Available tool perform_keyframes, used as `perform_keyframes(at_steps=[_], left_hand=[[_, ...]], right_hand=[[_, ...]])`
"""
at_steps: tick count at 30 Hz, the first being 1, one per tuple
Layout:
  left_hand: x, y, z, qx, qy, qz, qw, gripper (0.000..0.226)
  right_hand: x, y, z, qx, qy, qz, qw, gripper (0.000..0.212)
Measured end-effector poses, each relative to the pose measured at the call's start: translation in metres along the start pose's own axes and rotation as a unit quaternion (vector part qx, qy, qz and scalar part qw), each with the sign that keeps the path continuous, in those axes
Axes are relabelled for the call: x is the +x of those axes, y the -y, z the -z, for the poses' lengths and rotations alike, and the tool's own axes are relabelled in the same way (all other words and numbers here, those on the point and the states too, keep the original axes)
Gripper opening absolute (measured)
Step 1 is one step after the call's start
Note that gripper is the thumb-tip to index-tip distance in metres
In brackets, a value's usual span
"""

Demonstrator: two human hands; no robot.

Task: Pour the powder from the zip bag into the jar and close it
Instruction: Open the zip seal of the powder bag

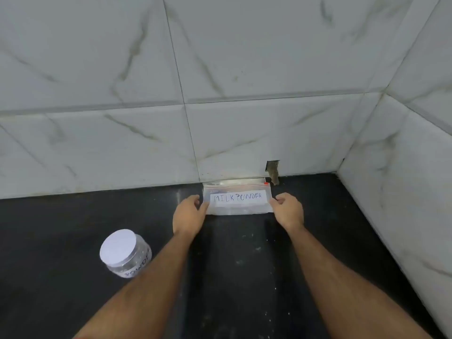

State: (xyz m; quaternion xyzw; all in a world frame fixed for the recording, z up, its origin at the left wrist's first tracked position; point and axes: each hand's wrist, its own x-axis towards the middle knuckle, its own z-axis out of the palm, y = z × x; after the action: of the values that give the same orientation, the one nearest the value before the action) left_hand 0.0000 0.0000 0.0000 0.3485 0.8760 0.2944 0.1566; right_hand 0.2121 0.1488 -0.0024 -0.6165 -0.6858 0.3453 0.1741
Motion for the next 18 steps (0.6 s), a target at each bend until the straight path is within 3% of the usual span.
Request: perform_keyframes(at_steps=[3,6,11,15,18], left_hand=[[0.022,-0.003,-0.009,-0.029,-0.009,0.05,0.998,0.045],[0.035,-0.004,-0.016,-0.047,0.011,0.101,0.994,0.048],[0.046,0.002,-0.025,-0.086,0.002,0.139,0.987,0.05],[0.05,-0.005,-0.021,-0.023,-0.068,0.027,0.997,0.034],[0.062,-0.021,-0.024,0.058,-0.047,-0.109,0.991,0.027]], right_hand=[[0.021,0.006,-0.003,0.006,-0.007,-0.035,0.999,0.013],[0.036,0.009,-0.012,-0.009,-0.001,-0.075,0.997,0.024],[0.052,0.011,-0.018,-0.007,0.008,-0.105,0.994,0.016],[0.055,0.012,-0.023,-0.017,-0.011,-0.108,0.994,0.019],[0.051,0.015,-0.026,-0.06,-0.051,-0.09,0.993,0.019]])
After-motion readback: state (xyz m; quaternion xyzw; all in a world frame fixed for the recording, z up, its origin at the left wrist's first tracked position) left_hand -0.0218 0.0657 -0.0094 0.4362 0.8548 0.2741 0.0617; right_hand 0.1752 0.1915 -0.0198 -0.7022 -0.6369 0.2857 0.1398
